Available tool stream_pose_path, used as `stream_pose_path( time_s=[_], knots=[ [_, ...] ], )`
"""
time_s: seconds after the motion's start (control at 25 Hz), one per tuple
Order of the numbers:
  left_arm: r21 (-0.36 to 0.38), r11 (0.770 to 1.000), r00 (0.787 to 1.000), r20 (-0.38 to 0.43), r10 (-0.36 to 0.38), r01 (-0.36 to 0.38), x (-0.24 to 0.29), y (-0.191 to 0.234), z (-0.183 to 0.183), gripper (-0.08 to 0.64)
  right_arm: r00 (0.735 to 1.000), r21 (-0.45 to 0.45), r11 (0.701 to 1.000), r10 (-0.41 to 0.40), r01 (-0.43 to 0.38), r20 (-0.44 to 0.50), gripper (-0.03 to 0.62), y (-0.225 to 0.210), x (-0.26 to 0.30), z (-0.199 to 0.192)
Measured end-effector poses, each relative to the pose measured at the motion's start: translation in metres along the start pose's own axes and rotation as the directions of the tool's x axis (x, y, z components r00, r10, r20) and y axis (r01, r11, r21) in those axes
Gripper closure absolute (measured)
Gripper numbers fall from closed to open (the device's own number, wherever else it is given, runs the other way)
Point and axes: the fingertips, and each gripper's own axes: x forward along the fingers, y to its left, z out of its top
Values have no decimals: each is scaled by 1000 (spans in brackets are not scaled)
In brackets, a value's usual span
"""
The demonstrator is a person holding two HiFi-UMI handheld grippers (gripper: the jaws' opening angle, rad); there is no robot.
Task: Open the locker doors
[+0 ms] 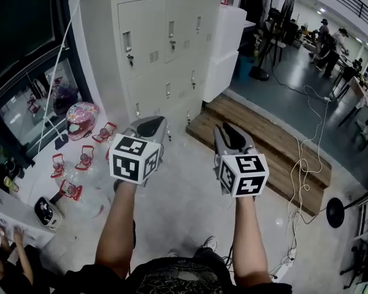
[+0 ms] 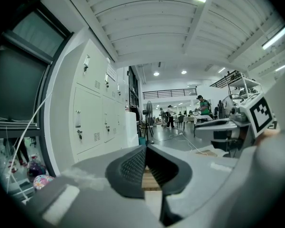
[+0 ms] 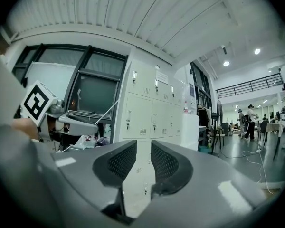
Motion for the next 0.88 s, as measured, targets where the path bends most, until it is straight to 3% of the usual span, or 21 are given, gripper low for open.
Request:
stream_pose_path(
  time_s=[0.4,0.88],
  knots=[
    [16,999,1000,-7,28,-28,55,-2,8,560,999,21,999,42,-42,17,433,-47,36,-3],
    [30,995,995,-37,96,-95,174,-6,28,560,992,25,992,120,-121,32,377,-153,105,2]
  ],
)
